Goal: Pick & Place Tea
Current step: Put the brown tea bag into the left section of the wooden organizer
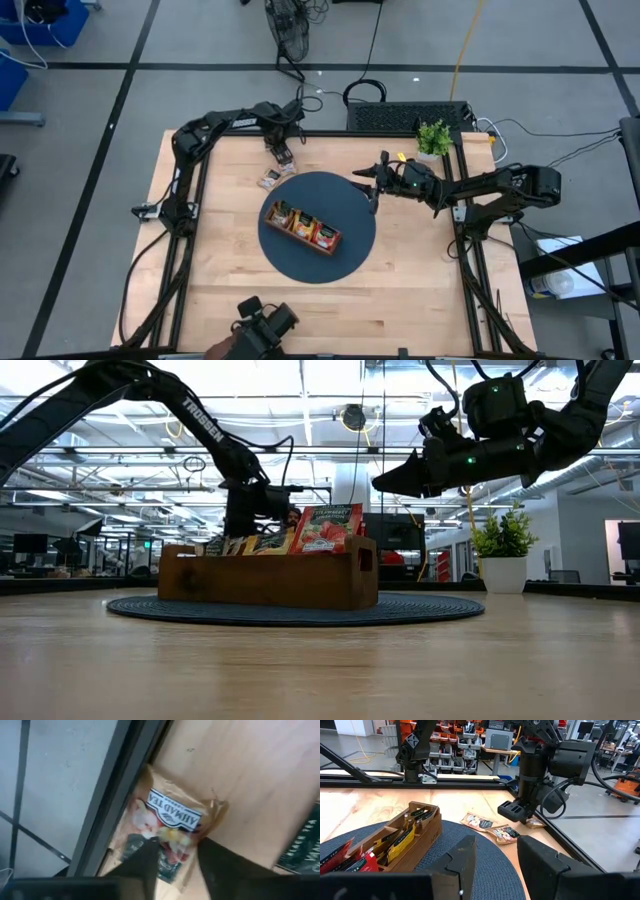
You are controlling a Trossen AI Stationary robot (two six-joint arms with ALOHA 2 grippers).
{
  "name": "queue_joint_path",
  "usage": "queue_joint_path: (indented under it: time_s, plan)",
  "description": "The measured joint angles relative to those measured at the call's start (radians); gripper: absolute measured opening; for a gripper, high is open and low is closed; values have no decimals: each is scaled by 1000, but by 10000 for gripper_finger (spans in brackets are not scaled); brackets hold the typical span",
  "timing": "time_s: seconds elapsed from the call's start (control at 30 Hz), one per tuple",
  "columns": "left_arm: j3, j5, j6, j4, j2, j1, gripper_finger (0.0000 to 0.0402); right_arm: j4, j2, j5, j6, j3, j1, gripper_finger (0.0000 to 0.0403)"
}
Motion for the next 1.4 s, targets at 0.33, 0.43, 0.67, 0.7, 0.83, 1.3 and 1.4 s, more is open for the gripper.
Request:
queue_joint_path:
  time_s: [0.33,0.43,0.67,0.7,0.83,1.3,1.4]
  plan:
    - [-1,-118,99,-78,0,-97,4,0,0,0,0,0,0,130]
    - [-2,-278,144,-145,0,-197,4,0,0,0,0,0,0,130]
    - [-2,-584,323,-155,-1,-405,2,3,0,5,-11,0,0,130]
    - [-2,-616,342,-155,-4,-428,2,3,0,12,-13,0,0,130]
    - [-2,-708,373,-162,-46,-501,2,6,0,27,-65,0,0,130]
    - [0,-1084,291,-342,-251,-881,1,-25,-176,-69,-78,-59,0,130]
    - [0,-1127,201,-337,-288,-923,1,-23,-225,-153,-19,-80,3,130]
